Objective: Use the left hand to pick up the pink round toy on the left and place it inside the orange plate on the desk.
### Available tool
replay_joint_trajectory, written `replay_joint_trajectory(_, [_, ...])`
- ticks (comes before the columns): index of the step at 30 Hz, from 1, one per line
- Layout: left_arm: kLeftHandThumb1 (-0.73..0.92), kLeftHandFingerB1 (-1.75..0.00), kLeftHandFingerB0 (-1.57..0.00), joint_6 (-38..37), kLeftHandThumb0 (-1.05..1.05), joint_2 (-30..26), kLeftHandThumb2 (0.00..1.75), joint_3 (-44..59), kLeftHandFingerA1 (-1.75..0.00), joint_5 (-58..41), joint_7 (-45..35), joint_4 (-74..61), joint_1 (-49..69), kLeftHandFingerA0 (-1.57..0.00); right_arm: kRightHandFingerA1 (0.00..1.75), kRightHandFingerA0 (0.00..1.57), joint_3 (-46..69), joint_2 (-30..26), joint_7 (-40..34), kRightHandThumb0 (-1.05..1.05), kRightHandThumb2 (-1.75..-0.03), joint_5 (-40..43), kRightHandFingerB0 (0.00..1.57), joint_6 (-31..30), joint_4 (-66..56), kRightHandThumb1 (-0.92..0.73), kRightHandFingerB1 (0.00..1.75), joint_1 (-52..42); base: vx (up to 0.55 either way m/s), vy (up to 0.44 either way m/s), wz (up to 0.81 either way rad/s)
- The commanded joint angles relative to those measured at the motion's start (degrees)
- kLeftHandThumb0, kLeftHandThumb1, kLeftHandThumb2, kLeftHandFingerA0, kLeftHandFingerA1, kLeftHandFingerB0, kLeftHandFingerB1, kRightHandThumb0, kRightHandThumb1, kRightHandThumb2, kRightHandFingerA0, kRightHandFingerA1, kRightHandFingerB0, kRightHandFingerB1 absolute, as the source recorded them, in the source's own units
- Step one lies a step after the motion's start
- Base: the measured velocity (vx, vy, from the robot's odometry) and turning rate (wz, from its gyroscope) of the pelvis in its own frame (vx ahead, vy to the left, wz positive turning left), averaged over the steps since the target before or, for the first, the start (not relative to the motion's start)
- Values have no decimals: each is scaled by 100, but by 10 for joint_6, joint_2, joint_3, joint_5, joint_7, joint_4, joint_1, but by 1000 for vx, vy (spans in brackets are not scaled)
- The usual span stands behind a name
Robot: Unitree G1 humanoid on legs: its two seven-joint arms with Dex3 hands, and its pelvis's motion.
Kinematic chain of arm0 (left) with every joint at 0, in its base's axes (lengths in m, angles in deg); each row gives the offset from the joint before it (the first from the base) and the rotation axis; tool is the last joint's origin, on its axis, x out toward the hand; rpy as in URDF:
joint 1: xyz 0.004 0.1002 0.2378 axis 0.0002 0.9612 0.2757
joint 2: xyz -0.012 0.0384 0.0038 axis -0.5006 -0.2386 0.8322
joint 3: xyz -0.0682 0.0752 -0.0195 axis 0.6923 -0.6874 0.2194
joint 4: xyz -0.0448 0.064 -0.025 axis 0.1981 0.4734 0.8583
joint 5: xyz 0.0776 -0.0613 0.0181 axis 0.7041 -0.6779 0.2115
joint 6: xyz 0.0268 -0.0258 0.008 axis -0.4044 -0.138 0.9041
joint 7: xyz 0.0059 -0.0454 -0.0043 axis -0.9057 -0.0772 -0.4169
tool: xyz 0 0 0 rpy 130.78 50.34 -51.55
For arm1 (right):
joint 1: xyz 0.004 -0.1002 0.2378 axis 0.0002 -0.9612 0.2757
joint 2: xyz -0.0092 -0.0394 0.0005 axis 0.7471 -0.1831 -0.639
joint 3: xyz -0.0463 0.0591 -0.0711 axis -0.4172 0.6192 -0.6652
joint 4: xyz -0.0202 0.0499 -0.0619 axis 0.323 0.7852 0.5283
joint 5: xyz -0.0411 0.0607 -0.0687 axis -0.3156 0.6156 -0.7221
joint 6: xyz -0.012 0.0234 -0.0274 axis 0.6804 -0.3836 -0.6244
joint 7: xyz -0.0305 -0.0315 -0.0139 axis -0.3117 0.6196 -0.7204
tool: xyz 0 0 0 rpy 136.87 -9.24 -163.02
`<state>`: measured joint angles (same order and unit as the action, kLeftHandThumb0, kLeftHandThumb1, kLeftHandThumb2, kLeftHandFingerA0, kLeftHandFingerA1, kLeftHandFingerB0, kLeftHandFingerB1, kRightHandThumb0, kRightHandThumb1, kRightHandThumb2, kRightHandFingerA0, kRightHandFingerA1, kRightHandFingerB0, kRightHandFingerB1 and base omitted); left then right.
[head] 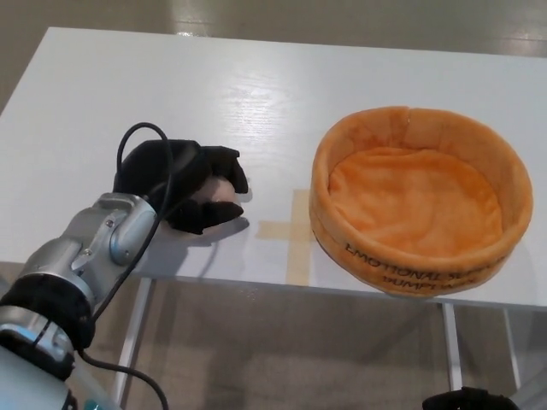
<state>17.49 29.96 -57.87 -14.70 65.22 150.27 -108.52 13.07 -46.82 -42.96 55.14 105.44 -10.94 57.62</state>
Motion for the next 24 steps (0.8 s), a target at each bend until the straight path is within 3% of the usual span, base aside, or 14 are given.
replay_joint_trajectory(1, [83, -108, -77, -23, -23, -1, 65, -13, -155, 20, 24, 12, 17, -77, 91, 67, 6, 1, 5, -12, -59, 8, 62, -1, 1, -61, 77, -5, 0, 0, 0])
replay_joint_trajectory(4, [85, -96, -78, -30, -25, -3, 65, -12, -153, 17, 26, 14, 18, -76, 93, 70, 7, 1, 4, -11, -59, 8, 63, -1, 2, -60, 78, -6, 0, 0, 0])
replay_joint_trajectory(5, [83, -71, -81, -32, -26, -3, 70, -10, -155, 15, 25, 14, 16, -78, 91, 67, 6, 1, 3, -12, -58, 7, 65, -2, 2, -60, 78, -5, 0, 0, 0])
replay_joint_trajectory(8, [79, -65, -85, -42, -31, -5, 68, -3, -155, 11, 35, 10, 13, -80, 92, 69, 6, 2, 1, -12, -58, 6, 65, -5, 1, -60, 78, -5, 0, 0, 0])
replay_joint_trajectory(10, [80, -70, -83, -44, -32, -7, 68, 2, -159, 8, 37, 3, 10, -77, 91, 70, 5, 2, -4, -11, -58, 3, 64, -4, 2, -60, 77, -5, 0, 0, 0])
replay_joint_trajectory(12, [79, -110, -70, -52, -31, -15, 63, 21, -169, -9, 26, -32, 0, -72, 94, 71, 4, 1, -2, -14, -60, 3, 67, -4, 2, -58, 81, -4, 0, 0, 0])
replay_joint_trajectory(14, [79, -110, -70, -53, -31, -17, 63, 28, -169, -14, 18, -43, -2, -72, 94, 71, 4, 1, -1, -14, -60, 3, 67, -2, 2, -58, 81, -4, 0, 0, 0])
replay_joint_trajectory(15, [79, -129, -59, -56, -27, -20, 62, 39, -170, -21, 10, -60, -8, -67, 96, 72, 6, 1, -2, -13, -61, 4, 68, 0, 3, -57, 82, -3, 0, 0, 0])
replay_joint_trajectory(16, [79, -129, -59, -56, -27, -20, 62, 39, -170, -21, 10, -60, -8, -67, 96, 72, 6, 1, -2, -13, -61, 4, 68, 0, 3, -57, 82, -3, 0, 0, 0])
replay_joint_trajectory(17, [82, -149, -51, -62, -25, -26, 62, 48, -169, -23, 2, -81, -16, -67, 94, 70, 7, 2, 0, -12, -60, 5, 66, -4, 3, -58, 80, -2, 0, 0, 0])
replay_joint_trajectory(20, [83, -148, -55, -60, -23, -32, 63, 59, -168, -22, -8, -114, -25, -70, 94, 71, 5, 2, -1, -12, -60, 3, 67, -7, 3, -58, 80, -1, 0, 0, 0])
replay_joint_trajectory(21, [80, -128, -63, -54, -25, -32, 62, 70, -169, -37, -36, -134, -43, -70, 95, 71, 4, 1, -1, -12, -60, 2, 67, -6, 2, -58, 80, -1, 0, 0, 0])
replay_joint_trajectory(24, [80, -128, -63, -50, -25, -32, 62, 78, -169, -43, -51, -148, -48, -70, 95, 71, 4, 0, 0, -12, -60, 2, 67, -5, 2, -58, 80, -1, 0, 0, 0])
